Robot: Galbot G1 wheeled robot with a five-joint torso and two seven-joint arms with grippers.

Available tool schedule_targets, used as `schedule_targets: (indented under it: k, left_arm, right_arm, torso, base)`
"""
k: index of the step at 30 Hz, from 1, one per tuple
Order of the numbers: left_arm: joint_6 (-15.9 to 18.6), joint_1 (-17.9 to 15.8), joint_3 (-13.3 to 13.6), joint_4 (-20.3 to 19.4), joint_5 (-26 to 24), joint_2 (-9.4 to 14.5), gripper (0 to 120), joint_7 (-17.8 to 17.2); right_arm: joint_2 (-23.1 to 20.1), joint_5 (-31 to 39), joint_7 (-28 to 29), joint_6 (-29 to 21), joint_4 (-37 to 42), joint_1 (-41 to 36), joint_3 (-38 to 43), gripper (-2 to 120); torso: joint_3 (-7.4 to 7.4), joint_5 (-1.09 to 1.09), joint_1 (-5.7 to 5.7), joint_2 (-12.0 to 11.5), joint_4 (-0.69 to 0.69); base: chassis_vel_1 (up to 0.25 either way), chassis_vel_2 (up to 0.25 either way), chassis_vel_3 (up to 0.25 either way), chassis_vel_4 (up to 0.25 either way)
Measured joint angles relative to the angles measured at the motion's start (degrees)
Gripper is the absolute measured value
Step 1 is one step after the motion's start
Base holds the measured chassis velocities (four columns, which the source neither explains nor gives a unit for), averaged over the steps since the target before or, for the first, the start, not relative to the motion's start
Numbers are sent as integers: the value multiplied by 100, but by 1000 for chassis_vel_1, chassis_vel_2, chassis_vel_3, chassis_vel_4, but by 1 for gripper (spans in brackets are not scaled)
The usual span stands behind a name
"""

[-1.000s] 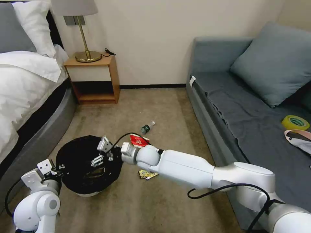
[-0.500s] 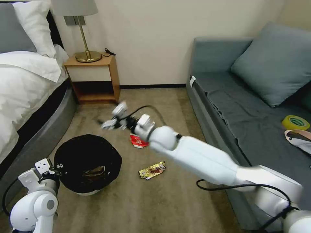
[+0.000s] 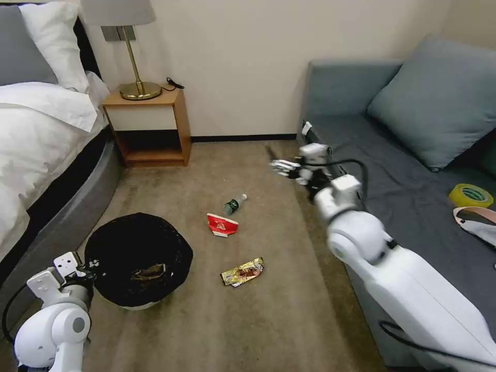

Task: Pick up the trash bin, then pick up the garbage on the floor and place it into the trash bin.

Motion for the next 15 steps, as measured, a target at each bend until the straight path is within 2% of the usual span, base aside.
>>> schedule_targets:
  k: [3,11,15]
  left_arm:
    - [0,-18,23,-8,18,-23,3,0]
    - [0,3,33,-87,38,-29,3,-6]
    - [-3,48,17,-96,52,-56,3,-1]
  right_arm:
    - [67,-202,16,98,268,-513,438,100]
    - [59,-404,-54,433,641,-1174,809,100]
    - [198,-718,-48,555,898,-1767,1021,100]
  torso:
    - [0,-2,0,0,1]
    - [0,-3,0,0,2]
    - [0,-2,0,0,2]
  base:
    - [0,0,0,0]
    - [0,0,0,0]
    - [0,0,0,0]
